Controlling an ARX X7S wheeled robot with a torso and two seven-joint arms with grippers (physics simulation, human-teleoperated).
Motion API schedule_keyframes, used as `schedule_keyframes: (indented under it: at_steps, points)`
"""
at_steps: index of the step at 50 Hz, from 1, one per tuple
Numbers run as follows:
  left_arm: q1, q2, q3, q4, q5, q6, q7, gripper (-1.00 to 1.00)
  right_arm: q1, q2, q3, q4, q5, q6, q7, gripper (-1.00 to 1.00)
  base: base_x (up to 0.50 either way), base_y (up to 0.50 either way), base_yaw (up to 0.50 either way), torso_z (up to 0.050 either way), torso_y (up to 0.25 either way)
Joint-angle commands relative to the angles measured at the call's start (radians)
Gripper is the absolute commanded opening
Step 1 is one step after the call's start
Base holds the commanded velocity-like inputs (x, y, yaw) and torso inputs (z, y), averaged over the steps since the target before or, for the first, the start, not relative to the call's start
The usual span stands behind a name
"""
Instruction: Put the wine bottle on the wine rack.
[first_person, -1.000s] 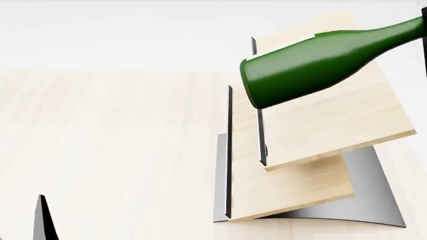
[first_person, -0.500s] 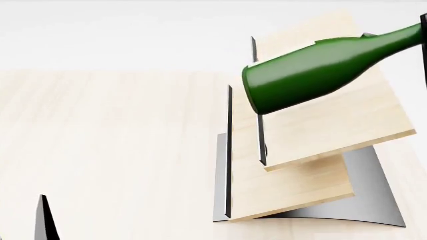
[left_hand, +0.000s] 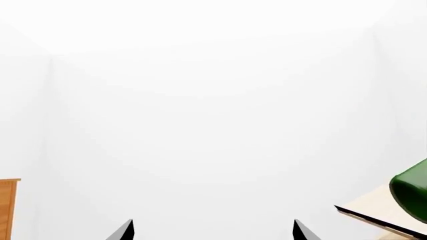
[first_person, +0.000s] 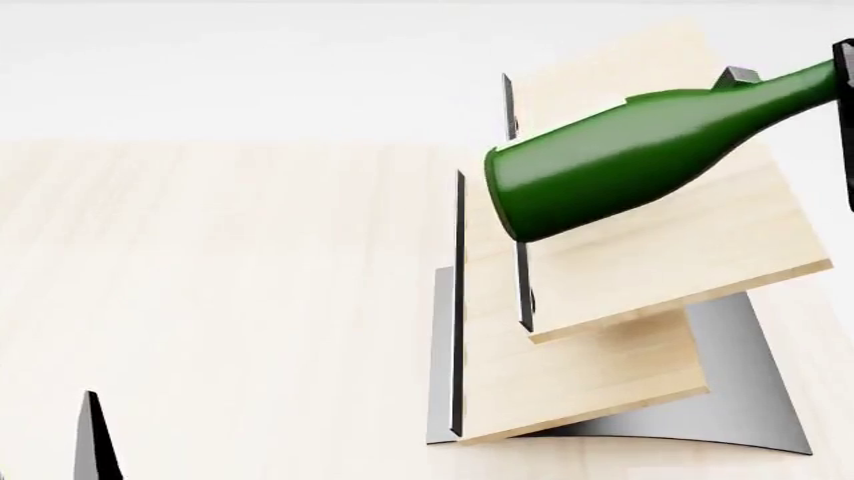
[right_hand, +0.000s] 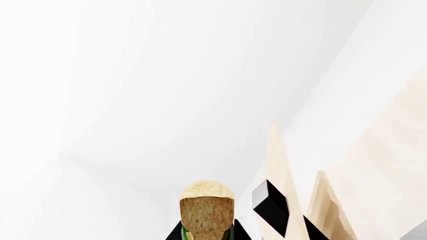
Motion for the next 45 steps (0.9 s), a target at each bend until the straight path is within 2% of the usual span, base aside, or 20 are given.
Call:
schedule_keyframes:
  at_steps: [1,45]
  points:
    - [-0.002,-0.001,0.003,-0.004,0.0,0.001,-0.002,1.0,0.005,0.001,0.024,-0.006,-0.02,-0.006,-0.025,-1.0,0.0,0.0,0.0,0.0,0.0]
    - [-0.007,-0.006,0.012,-0.008,-0.002,0.0,-0.009,1.0,-0.042,-0.012,0.016,0.011,-0.051,-0.022,-0.059,-1.0,0.0,0.0,0.0,0.0,0.0]
